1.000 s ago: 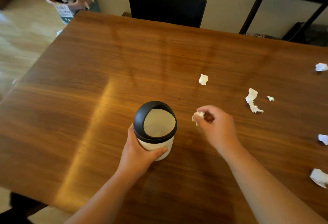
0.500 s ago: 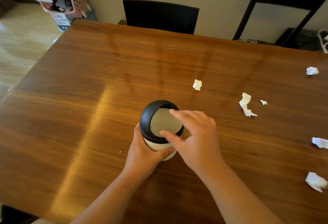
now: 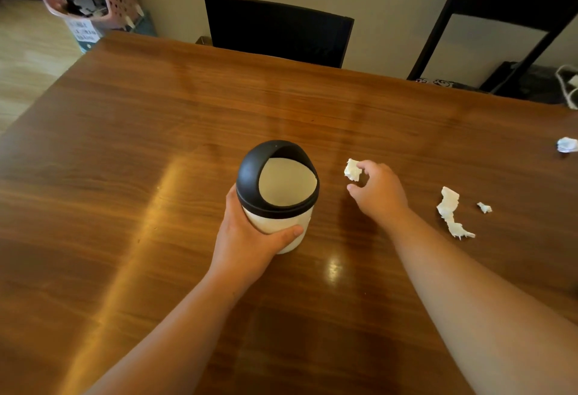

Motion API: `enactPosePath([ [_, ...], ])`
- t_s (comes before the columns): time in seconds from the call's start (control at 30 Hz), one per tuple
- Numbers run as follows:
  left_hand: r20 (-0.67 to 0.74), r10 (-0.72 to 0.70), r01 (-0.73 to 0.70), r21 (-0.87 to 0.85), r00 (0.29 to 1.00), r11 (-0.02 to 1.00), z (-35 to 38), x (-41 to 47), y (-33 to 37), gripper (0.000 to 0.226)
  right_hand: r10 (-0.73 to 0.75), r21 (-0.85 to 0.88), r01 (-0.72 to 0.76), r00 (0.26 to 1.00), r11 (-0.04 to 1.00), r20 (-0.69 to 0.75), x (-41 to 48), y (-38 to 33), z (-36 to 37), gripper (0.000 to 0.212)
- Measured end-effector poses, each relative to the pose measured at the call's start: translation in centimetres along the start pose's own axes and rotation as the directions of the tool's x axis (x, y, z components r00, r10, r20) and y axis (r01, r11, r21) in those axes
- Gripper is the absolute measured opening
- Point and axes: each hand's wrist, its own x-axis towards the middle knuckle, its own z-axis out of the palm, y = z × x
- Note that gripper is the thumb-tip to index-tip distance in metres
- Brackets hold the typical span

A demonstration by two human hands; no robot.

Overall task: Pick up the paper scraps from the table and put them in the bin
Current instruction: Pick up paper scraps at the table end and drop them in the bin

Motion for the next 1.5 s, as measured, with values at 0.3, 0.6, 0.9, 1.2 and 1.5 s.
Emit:
enactPosePath([
  [0.3,0.004,-0.014,0.014,-0.012,1.000,1.000,0.4,1.0,-1.0,0.117,-0.137,-0.205,0.142,0.990,0.968,0.039,3.0,0.0,2.5,0.031],
  [0.6,0.055,-0.053,0.053,0.002,0.997,0.999,0.5,-4.9,-0.9,0.116,-0.190,-0.172,0.202,0.978,0.964,0.082,-6.1,3.3,1.9,0.013],
  [0.9,0.105,-0.117,0.111,0.067,0.988,0.992,1.9,-15.7,-0.6,0.107,0.054,0.248,-0.069,0.996,0.966,0.067,-21.7,8.9,-3.3,0.027],
  [1.2,0.148,-0.084,0.075,0.069,0.985,0.995,5.5,-27.9,2.2,0.105,-0.089,0.482,0.282,0.919,0.829,-0.385,-34.9,9.7,-18.7,0.032],
  [1.5,0.188,-0.018,0.006,0.064,0.982,0.998,10.1,-37.2,6.0,0.104,-0.491,0.105,0.525,0.838,0.845,-0.239,-44.0,10.0,-21.0,0.025],
])
